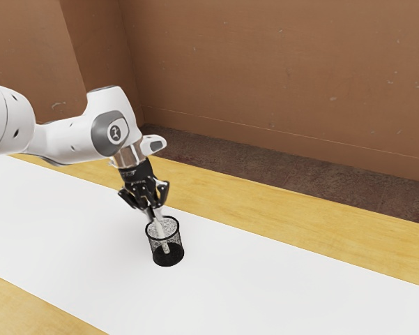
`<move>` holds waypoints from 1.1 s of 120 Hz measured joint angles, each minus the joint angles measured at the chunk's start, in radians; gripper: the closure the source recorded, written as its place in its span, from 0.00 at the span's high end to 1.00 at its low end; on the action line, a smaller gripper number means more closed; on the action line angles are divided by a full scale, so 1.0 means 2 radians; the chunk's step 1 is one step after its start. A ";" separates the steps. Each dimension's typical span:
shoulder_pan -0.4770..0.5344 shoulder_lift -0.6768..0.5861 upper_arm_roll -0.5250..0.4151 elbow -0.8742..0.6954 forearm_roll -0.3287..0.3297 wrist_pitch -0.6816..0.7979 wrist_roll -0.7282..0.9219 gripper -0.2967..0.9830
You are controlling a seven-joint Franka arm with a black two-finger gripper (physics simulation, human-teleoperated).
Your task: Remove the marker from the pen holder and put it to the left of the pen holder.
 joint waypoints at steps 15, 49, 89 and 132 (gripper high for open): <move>0.000 0.000 0.000 0.001 0.002 0.000 -0.002 0.21; 0.000 -0.025 0.006 0.044 0.041 -0.033 -0.014 0.17; 0.007 -0.018 0.013 0.113 0.203 -0.155 -0.021 0.17; -0.004 0.109 0.002 0.156 0.344 -0.308 0.020 0.17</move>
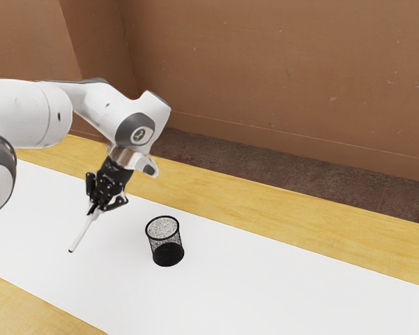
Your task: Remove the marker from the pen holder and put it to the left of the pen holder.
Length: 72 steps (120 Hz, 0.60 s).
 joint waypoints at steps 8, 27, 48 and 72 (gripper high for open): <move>0.002 0.009 0.000 0.000 -0.002 -0.007 0.007 0.17; 0.004 0.027 0.000 -0.001 -0.014 -0.007 0.023 0.17; 0.005 0.037 -0.001 -0.004 -0.025 0.002 0.037 0.17; 0.005 0.041 -0.002 -0.005 -0.038 0.010 0.053 0.41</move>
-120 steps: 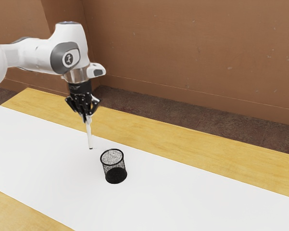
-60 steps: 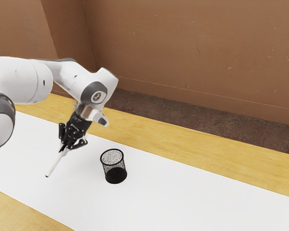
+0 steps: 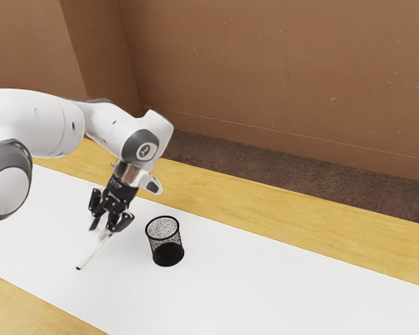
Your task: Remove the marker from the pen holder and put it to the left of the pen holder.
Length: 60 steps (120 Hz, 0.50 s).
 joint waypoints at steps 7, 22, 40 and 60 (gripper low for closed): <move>0.000 0.000 0.000 0.000 -0.002 0.001 0.004 0.50; 0.003 -0.175 0.005 0.042 -0.048 0.023 0.011 0.62; 0.015 -0.258 0.002 0.085 -0.078 0.018 0.008 0.69; 0.090 -0.259 -0.050 0.081 -0.087 -0.009 0.010 0.73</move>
